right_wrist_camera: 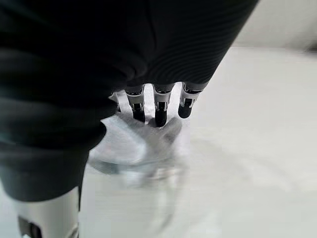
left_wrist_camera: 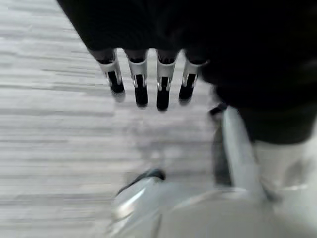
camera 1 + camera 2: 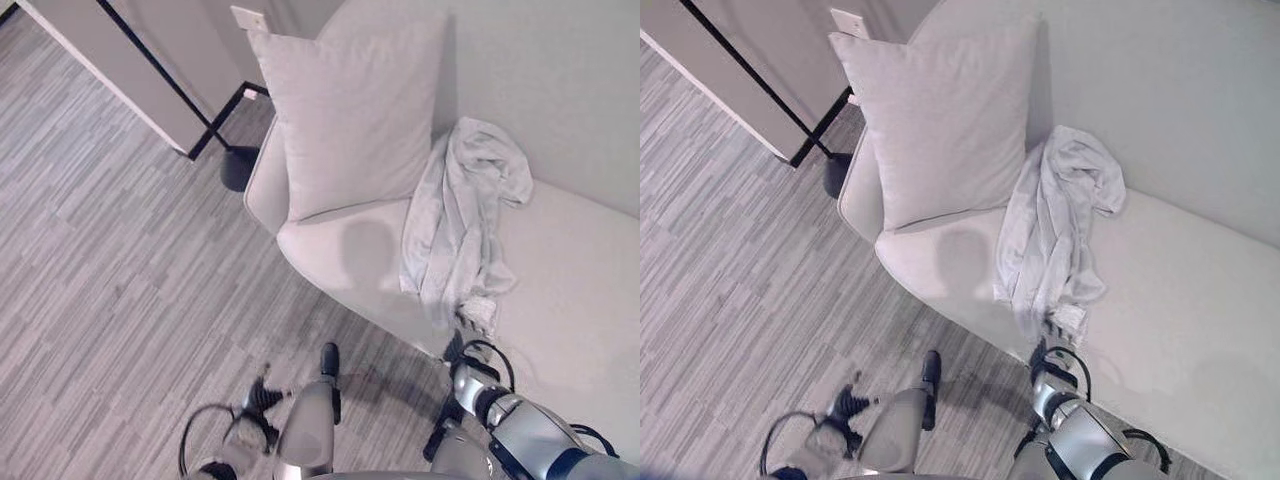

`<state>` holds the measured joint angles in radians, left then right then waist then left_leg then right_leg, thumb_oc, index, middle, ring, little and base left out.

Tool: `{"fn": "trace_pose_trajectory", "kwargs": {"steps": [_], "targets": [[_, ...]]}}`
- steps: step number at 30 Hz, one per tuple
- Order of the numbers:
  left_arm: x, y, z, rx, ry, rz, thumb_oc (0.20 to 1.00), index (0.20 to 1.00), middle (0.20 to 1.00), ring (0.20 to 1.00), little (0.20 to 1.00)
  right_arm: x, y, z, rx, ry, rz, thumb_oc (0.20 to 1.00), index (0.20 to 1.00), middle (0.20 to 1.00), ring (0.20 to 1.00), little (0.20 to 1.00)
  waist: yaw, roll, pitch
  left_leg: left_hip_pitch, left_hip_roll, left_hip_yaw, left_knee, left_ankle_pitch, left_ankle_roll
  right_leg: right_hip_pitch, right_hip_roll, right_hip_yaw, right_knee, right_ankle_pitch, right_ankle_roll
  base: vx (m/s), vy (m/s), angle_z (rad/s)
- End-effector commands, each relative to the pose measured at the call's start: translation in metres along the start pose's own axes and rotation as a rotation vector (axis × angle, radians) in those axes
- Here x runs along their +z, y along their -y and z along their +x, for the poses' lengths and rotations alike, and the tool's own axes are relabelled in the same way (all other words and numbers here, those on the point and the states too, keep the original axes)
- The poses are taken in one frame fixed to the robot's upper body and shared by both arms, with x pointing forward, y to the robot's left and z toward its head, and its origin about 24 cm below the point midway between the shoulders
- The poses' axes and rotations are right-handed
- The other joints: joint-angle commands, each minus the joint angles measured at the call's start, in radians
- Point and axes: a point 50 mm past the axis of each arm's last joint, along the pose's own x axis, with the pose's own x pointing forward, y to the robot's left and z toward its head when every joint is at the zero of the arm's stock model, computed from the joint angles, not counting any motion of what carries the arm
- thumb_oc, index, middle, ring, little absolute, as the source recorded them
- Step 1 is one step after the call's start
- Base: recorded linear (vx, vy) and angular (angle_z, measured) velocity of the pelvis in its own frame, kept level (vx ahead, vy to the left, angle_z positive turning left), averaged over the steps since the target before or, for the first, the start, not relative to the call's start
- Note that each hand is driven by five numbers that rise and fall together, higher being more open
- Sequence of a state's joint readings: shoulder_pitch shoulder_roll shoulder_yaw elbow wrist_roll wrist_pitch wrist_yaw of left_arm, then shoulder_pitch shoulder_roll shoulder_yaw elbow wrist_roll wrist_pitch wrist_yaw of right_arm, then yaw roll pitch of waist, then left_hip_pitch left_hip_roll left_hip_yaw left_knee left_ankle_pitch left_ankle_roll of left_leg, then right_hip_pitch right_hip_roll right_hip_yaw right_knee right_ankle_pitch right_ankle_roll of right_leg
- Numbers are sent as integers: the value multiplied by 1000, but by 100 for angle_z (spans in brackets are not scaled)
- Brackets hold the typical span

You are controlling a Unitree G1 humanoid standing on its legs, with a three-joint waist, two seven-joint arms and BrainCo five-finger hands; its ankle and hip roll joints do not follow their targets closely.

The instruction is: Hang the clothes on the sofa on the clothes rack.

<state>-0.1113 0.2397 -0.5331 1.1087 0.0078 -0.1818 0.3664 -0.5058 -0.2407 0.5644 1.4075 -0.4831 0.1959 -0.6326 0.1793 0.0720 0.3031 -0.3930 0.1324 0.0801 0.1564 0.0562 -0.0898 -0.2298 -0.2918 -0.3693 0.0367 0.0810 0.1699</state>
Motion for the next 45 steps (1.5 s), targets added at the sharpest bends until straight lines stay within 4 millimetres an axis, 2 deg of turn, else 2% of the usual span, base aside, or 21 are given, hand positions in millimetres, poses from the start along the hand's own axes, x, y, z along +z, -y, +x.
{"fn": "trace_pose_trajectory", "kwargs": {"steps": [1, 5, 7, 10, 13, 14, 15, 20, 21, 25, 29, 30, 33, 35, 37, 38, 39, 40, 41, 42, 45], "targets": [[48, 12, 9, -57, 241, 255, 1000, 1000, 1000, 1000, 1000, 14, 30, 13, -156, 18, -22, 1000, 1000, 1000, 1000, 1000, 17, -15, 18, -102, -40, -66, -3, -11, -5, 32, -71, 7, -30, 56, 47, -42, -13, 23], [63, 11, 11, -43, 317, 314, 1000, 1000, 1000, 1000, 1000, 15, 36, 16, -176, 22, -50, 1000, 1000, 1000, 1000, 1000, 23, -5, 41, -147, -53, -85, 7, -7, -5, 10, -80, -5, -33, 69, 54, -40, 14, 26], [80, 12, 11, -25, 394, 343, 1000, 1000, 1000, 1000, 1000, 13, 44, 20, -194, -12, -57, 1000, 1000, 1000, 1000, 1000, 40, 19, 63, -203, -76, -95, 17, -1, -2, -23, -98, -17, -36, 83, 62, -67, 82, 15], [93, 14, 10, 10, 448, 344, 1000, 1000, 1000, 1000, 1000, 7, 63, 28, -263, -52, -66, 1000, 1000, 1000, 1000, 1000, 56, 49, 87, -256, -107, -100, 19, 8, 2, -54, -124, -35, -41, 101, 77, -27, 126, 36], [99, 16, 11, 23, 461, 367, 1000, 1000, 1000, 1000, 1000, 12, 71, 32, -269, -37, -66, 1000, 1000, 1000, 1000, 1000, 61, 63, 96, -294, -126, -96, 23, 9, 5, -76, -144, -42, -44, 117, 84, -1, 113, 22], [100, 16, 11, 21, 459, 369, 1000, 1000, 1000, 1000, 1000, 15, 70, 32, -244, -29, -77, 517, 517, 517, 517, 517, 65, 67, 96, -302, -134, -96, 24, 9, 7, -79, -149, -44, -46, 119, 85, 11, 81, 12], [100, 16, 11, 24, 459, 370, 1000, 1000, 1000, 1000, 1000, 17, 70, 32, -217, -25, -95, 200, 200, 200, 200, 200, 68, 72, 97, -312, -140, -97, 25, 8, 9, -84, -155, -46, -46, 123, 86, 12, 53, 12], [105, 17, 9, 19, 493, 399, 1000, 1000, 1000, 1000, 1000, 13, 74, 37, -122, -76, -44, 200, 200, 200, 200, 200, 89, 98, 88, -341, -168, -99, 32, 6, 15, -89, -180, -70, -46, 134, 92, 25, 60, 9], [106, 14, 10, 23, 493, 398, 1000, 1000, 1000, 1000, 1000, 8, 74, 38, -112, -107, 38, 200, 200, 200, 200, 200, 92, 105, 81, -340, -175, -98, 27, 8, 16, -86, -186, -77, -47, 139, 92, 33, 68, 12], [101, 11, 12, 36, 451, 380, 1000, 1000, 1000, 1000, 1000, 5, 65, 35, -97, -133, 133, 200, 200, 200, 200, 200, 84, 96, 69, -322, -177, -97, 19, 2, 19, -74, -187, -75, -49, 142, 92, 30, 26, 14], [87, 10, 15, 48, 368, 363, 1000, 1000, 1000, 1000, 1000, 2, 51, 29, -60, -187, 249, 200, 200, 200, 200, 200, 54, 63, 47, -303, -169, -93, 38, -22, 27, -56, -189, -65, -40, 135, 92, 42, 4, 7], [78, 9, 15, 50, 327, 362, 1000, 1000, 1000, 1000, 1000, 0, 48, 28, -51, -242, 397, 200, 200, 200, 200, 200, 36, 43, 37, -278, -159, -88, 45, -37, 32, -47, -189, -61, -25, 131, 89, 68, 12, -8], [61, 3, 17, 63, 238, 353, 1000, 1000, 1000, 1000, 1000, 0, 43, 26, -48, -311, 673, 200, 200, 200, 200, 200, 5, 1, 30, -208, -138, -68, 43, -59, 38, -20, -189, -65, 4, 135, 84, 82, -13, -21], [46, -5, 18, 80, 154, 324, 1000, 1000, 1000, 1000, 1000, 11, 42, 25, -39, -321, 998, 200, 200, 200, 200, 200, -23, -41, 13, -134, -119, -47, 34, -77, 41, 12, -183, -73, 22, 141, 80, 107, -33, -36], [34, -11, 18, 91, 99, 291, 1000, 1000, 1000, 1000, 1000, 36, 46, 21, -12, -231, 1227, 200, 200, 200, 200, 200, -38, -74, 5, -72, -107, -22, 27, -91, 43, 41, -178, -78, 29, 140, 79, 97, -18, -34], [31, -13, 18, 95, 75, 265, 1000, 1000, 1000, 1000, 1000, 52, 56, 19, -4, -146, 1347, 200, 200, 200, 200, 200, -46, -86, 0, -50, -101, -12, 27, -97, 46, 48, -176, -80, 34, 140, 78, 58, -10, -60], [29, -13, 17, 94, 72, 265, 1000, 1000, 1000, 1000, 1000, 52, 55, 18, -1, -147, 1346, 200, 200, 200, 200, 200, -46, -87, 0, -45, -101, -10, 26, -97, 46, 51, -176, -79, 34, 139, 78, 94, 4, -73], [18, -20, 15, 110, 18, 213, 1000, 1000, 1000, 1000, 1000, 76, 70, 6, 55, 36, 1548, 200, 200, 200, 200, 200, -60, -110, -20, 7, -96, 10, 20, -105, 50, 71, -173, -78, 41, 145, 78, 126, -5, -71], [10, -25, 14, 121, -16, 174, 1000, 1000, 1000, 1000, 1000, 84, 80, -2, 87, 139, 1668, 200, 200, 200, 200, 200, -67, -124, -38, 38, -91, 22, 13, -108, 51, 87, -173, -78, 43, 150, 79, 127, -5, -41], [9, -25, 14, 120, -19, 174, 1000, 1000, 1000, 1000, 1000, 84, 79, -3, 91, 137, 1668, 200, 200, 200, 200, 200, -67, -125, -39, 42, -91, 23, 11, -108, 50, 90, -174, -77, 42, 150, 79, 83, -6, -23], [-5, -36, 10, 137, -59, 88, 1000, 1000, 1000, 1000, 1000, 93, 98, -24, 216, 392, 1827, 200, 200, 200, 200, 200, -77, -151, -96, 129, -82, 51, -17, -118, 54, 131, -179, -81, 52, 168, 86, 153, 1, -34]]}}
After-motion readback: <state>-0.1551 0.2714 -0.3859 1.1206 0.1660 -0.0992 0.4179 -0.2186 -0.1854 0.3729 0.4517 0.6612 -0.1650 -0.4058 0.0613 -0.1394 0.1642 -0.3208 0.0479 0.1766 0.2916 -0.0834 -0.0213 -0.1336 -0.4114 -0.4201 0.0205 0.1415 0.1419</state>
